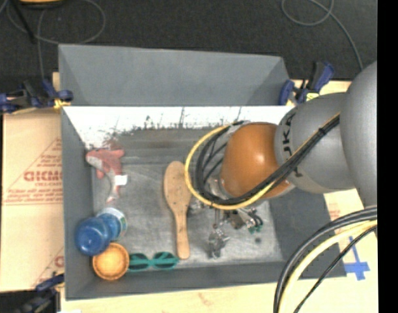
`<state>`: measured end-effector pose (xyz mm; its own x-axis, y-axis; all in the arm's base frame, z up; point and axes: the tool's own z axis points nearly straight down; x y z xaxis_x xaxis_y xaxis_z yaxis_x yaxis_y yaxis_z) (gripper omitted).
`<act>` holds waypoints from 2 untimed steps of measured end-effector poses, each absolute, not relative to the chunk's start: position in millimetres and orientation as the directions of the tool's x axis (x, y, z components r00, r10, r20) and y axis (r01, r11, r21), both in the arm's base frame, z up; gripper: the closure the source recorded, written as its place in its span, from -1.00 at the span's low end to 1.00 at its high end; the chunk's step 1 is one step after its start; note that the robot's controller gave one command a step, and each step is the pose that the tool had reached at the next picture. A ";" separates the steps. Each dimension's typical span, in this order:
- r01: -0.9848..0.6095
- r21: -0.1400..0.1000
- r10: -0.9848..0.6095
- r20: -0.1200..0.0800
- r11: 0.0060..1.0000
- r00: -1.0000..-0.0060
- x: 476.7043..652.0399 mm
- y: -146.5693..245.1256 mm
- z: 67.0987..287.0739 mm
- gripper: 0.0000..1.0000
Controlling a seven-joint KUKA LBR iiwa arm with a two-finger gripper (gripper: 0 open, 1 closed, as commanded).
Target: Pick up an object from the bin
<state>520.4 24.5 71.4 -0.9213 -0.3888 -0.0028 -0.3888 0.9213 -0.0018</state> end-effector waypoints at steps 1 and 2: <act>-0.445 -0.007 -0.445 -0.004 0.896 -0.896 512.1 43.6 71.8 -1.00; -0.561 -0.005 -0.561 -0.011 0.828 -0.828 485.3 81.8 72.2 -1.00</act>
Offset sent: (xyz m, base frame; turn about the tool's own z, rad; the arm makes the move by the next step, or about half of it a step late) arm -0.0380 0.0579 -0.0014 -0.1938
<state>485.3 81.8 72.2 -0.8280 -0.5606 -0.0109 -0.5606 0.8281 -0.0050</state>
